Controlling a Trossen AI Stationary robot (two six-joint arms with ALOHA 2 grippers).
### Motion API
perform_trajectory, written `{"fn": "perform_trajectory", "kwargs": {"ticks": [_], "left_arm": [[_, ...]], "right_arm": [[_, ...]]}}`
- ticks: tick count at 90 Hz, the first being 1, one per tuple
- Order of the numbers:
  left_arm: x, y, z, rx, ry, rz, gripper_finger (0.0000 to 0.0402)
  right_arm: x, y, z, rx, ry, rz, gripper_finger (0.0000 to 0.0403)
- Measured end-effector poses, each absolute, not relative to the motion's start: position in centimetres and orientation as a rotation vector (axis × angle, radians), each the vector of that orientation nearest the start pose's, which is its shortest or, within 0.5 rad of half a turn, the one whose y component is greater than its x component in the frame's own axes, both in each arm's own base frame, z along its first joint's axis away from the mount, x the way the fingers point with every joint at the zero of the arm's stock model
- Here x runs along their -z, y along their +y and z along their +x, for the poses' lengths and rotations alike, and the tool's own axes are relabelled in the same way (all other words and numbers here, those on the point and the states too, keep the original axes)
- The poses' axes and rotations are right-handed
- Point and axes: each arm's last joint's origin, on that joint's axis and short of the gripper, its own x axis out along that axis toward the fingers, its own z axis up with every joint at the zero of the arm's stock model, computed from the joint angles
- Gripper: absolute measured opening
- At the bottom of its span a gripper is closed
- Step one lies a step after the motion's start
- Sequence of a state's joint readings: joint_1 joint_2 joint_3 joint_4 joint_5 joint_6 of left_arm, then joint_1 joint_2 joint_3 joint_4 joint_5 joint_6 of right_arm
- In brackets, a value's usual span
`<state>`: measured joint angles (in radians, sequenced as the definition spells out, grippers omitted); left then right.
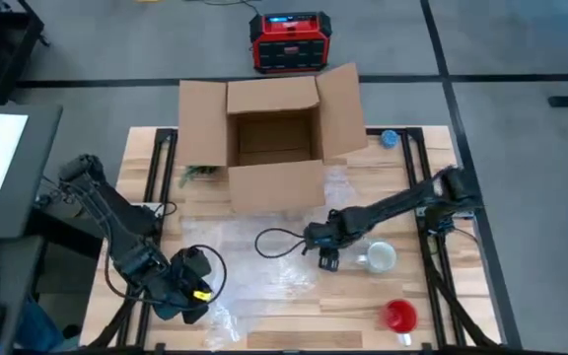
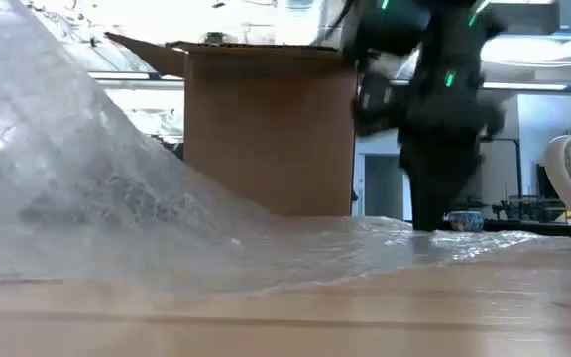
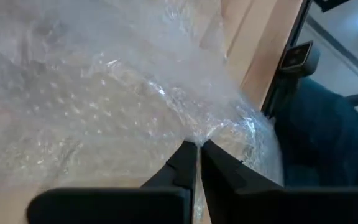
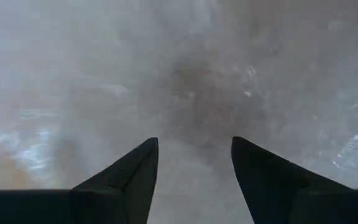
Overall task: Wrap mug
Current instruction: Wrap the green patterned mug into the bubble wrap
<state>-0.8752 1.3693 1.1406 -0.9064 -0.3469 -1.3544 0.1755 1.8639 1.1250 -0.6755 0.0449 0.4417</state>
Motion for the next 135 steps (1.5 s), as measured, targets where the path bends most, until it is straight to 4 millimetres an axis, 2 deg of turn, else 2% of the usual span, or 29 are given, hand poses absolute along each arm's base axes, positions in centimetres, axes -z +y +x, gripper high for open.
{"fn": "perform_trajectory", "kwargs": {"ticks": [16, 37, 48, 55, 65, 82, 92, 103, 116, 128, 135], "left_arm": [[-25.9, -20.7, 18.5, -0.289, 0.994, -0.546, 0.0000], [-22.1, -23.1, 21.3, -0.241, 1.028, -0.523, 0.0000], [-20.9, -24.1, 22.7, -0.177, 1.020, -0.534, 0.0000], [-20.8, -24.3, 23.3, -0.142, 0.997, -0.528, 0.0000], [-21.8, -24.4, 24.0, -0.117, 0.919, -0.501, 0.0000], [-22.8, -24.2, 24.7, -0.114, 0.893, -0.444, 0.0000], [-22.7, -23.9, 24.7, -0.131, 0.903, -0.436, 0.0007], [-22.5, -23.8, 24.5, -0.127, 0.946, -0.425, 0.0042], [-22.9, -23.8, 23.8, -0.101, 1.020, -0.457, 0.0096], [-23.5, -23.4, 22.0, -0.151, 1.102, -0.468, 0.0122], [-23.8, -22.8, 20.9, -0.234, 1.122, -0.453, 0.0124]], "right_arm": [[-13.6, 3.9, 32.7, 0.259, 1.435, 0.157, 0.0154], [-16.5, 1.9, 30.7, 0.351, 1.474, 0.059, 0.0134], [-17.9, 1.4, 29.7, 0.404, 1.488, 0.025, 0.0132], [-18.8, 1.2, 29.2, 0.432, 1.468, 0.014, 0.0132], [-20.1, 1.4, 29.1, 0.416, 1.391, 0.034, 0.0132], [-21.4, 3.3, 30.3, 0.308, 1.193, 0.090, 0.0132], [-20.4, 4.7, 31.7, 0.201, 1.151, 0.158, 0.0132], [-17.8, 5.4, 32.7, 0.190, 1.206, 0.164, 0.0132], [-14.0, 4.8, 33.3, 0.236, 1.348, 0.149, 0.0132], [-12.6, 3.9, 33.3, 0.240, 1.427, 0.112, 0.0133], [-12.6, 3.4, 33.2, 0.237, 1.445, 0.065, 0.0133]]}}
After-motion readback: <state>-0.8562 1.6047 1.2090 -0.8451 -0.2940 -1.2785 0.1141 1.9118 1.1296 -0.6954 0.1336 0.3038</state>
